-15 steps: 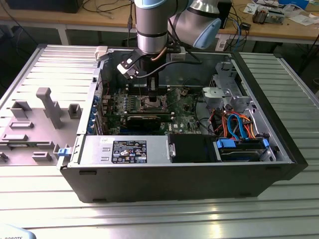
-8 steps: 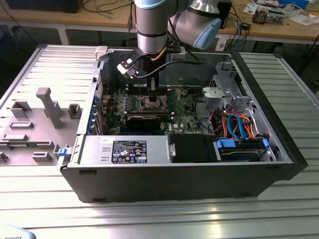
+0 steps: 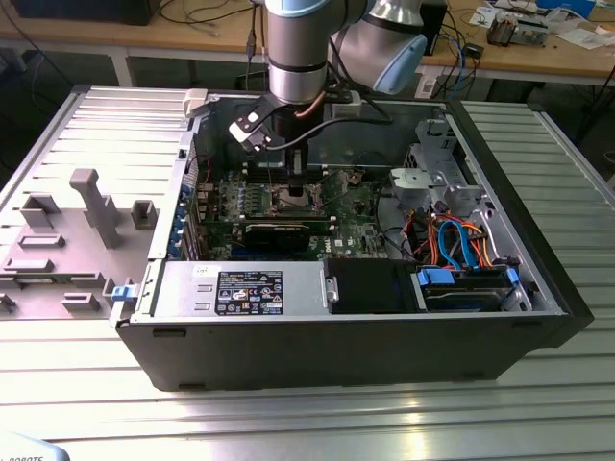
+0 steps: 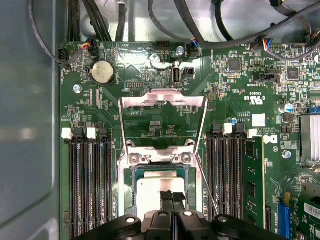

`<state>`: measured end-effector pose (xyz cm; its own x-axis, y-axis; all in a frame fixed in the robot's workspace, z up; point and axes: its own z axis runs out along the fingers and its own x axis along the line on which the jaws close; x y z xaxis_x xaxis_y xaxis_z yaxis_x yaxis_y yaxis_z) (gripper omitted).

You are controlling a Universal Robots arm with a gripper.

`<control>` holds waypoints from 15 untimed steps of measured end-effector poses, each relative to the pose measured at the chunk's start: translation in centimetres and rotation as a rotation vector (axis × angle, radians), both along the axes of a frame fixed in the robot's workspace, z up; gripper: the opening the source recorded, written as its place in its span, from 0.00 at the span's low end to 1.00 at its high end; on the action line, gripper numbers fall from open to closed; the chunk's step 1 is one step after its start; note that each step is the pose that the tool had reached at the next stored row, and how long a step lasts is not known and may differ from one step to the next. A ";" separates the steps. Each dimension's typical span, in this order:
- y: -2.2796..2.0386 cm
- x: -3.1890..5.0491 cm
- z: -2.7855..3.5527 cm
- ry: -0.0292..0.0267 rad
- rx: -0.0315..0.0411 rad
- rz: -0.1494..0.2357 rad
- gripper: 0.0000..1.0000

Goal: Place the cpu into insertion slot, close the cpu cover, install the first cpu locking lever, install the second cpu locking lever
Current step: 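Close the cpu cover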

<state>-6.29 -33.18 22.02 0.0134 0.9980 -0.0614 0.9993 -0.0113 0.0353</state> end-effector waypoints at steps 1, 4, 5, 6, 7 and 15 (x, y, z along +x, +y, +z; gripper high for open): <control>0.00 0.00 0.11 -0.0001 0.0000 0.000 0.11; 0.00 0.01 0.66 -0.0001 -0.0028 0.000 0.11; 0.00 0.01 0.80 0.0000 -0.0043 0.000 0.11; 0.01 0.01 0.88 -0.0002 -0.0055 0.000 0.11; 0.01 0.00 0.94 0.0000 -0.0060 0.000 0.11; 0.01 0.01 1.17 -0.0001 -0.0062 0.000 0.11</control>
<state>-6.28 -33.18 23.19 0.0134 0.9976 -0.0676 0.9993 -0.0110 0.0354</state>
